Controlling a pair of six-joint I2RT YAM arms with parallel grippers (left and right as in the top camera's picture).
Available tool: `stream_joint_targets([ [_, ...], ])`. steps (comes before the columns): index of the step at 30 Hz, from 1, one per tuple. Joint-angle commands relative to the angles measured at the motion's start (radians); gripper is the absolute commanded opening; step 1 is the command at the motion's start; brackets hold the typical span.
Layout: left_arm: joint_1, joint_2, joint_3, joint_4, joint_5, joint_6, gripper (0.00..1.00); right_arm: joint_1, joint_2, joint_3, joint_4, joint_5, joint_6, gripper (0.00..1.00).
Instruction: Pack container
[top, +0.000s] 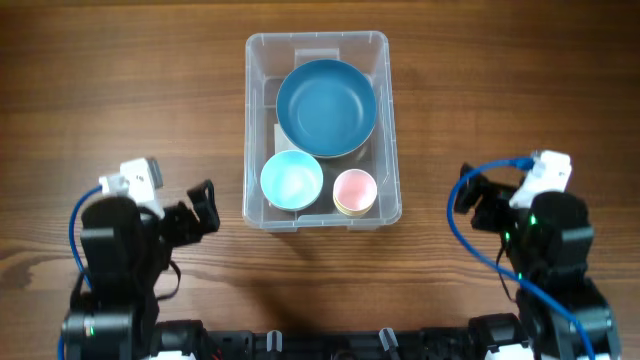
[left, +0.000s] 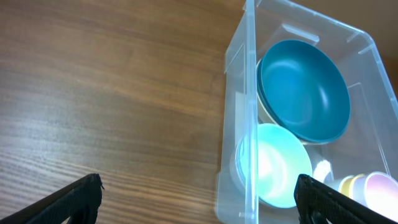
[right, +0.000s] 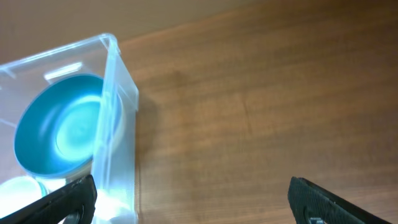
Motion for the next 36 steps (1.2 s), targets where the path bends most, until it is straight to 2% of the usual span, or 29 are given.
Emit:
stream_joint_targets([
  [1, 0.004, -0.044, -0.032, -0.006, 0.019, -0.021, 1.00, 0.003, -0.055, -0.010, -0.023, 0.021, 0.033, 1.00],
  [12, 0.004, -0.040, -0.032, -0.036, 0.019, -0.021, 1.00, 0.003, 0.024, -0.010, -0.035, 0.021, 0.032, 1.00],
  [15, 0.004, -0.040, -0.032, -0.036, 0.019, -0.021, 1.00, 0.003, -0.023, -0.028, -0.021, 0.021, 0.019, 1.00],
  [18, 0.004, -0.040, -0.032, -0.036, 0.019, -0.021, 1.00, 0.003, -0.220, -0.164, 0.083, -0.046, -0.122, 1.00],
  [22, 0.004, -0.040, -0.032, -0.036, 0.019, -0.021, 1.00, 0.003, -0.466, -0.355, 0.202, -0.145, -0.203, 1.00],
  [24, 0.004, -0.040, -0.032, -0.036, 0.019, -0.021, 1.00, 0.003, -0.568, -0.457, 0.328, -0.152, -0.217, 1.00],
  [27, 0.004, -0.040, -0.032, -0.036, 0.019, -0.021, 1.00, 0.002, -0.589, -0.598, 0.632, -0.153, -0.226, 1.00],
  [30, 0.004, -0.040, -0.032, -0.036, 0.019, -0.021, 1.00, 0.002, -0.589, -0.692, 0.821, -0.153, -0.233, 1.00],
  [31, 0.004, -0.040, -0.032, -0.036, 0.019, -0.021, 1.00, 0.001, -0.589, -0.714, 0.847, -0.152, -0.241, 1.00],
  [34, 0.004, -0.040, -0.032, -0.036, 0.019, -0.021, 1.00, -0.003, -0.589, -0.711, 0.746, -0.206, -0.340, 1.00],
  [36, 0.004, -0.040, -0.032, -0.036, 0.019, -0.021, 1.00, -0.004, -0.589, -0.711, 0.686, -0.250, -0.304, 1.00],
])
